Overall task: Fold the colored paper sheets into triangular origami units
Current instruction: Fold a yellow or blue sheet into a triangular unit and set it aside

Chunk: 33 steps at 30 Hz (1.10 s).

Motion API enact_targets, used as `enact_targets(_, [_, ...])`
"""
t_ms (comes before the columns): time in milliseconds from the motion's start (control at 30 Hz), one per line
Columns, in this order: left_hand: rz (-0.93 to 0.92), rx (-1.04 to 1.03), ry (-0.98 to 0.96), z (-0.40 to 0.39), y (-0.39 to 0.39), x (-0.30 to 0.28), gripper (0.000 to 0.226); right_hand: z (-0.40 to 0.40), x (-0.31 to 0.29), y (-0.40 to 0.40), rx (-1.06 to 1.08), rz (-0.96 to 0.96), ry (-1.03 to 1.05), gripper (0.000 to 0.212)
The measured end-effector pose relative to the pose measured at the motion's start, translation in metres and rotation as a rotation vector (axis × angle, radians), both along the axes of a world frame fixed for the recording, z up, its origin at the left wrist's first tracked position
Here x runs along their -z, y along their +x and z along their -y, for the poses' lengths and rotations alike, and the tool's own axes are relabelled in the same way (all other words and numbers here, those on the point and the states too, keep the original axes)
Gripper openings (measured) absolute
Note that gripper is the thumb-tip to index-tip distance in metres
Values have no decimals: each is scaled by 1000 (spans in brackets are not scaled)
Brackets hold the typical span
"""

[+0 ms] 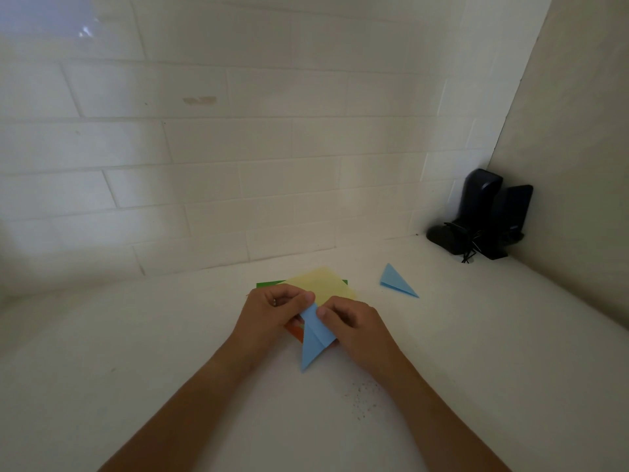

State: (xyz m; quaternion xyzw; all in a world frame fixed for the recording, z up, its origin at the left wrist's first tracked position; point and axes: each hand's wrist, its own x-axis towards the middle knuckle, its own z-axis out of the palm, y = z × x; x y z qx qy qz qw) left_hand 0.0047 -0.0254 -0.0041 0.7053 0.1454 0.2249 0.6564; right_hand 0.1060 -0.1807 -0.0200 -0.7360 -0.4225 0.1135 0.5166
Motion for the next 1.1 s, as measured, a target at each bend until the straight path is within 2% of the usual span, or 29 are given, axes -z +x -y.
enact_targets(133, [0, 2, 15, -1, 0, 0, 19, -1, 3, 2, -10, -10, 5, 27])
enact_targets(500, [-36, 30, 21, 3, 1, -1, 24, 1, 0, 0, 4, 2, 8, 33])
enact_targets(867, [-28, 110, 140, 3, -2, -3, 14, 1, 0, 0, -15, -52, 71, 21])
enact_targets(1100, [-49, 103, 134, 3, -1, -2, 13, 1, 3, 2, -27, -31, 67, 20])
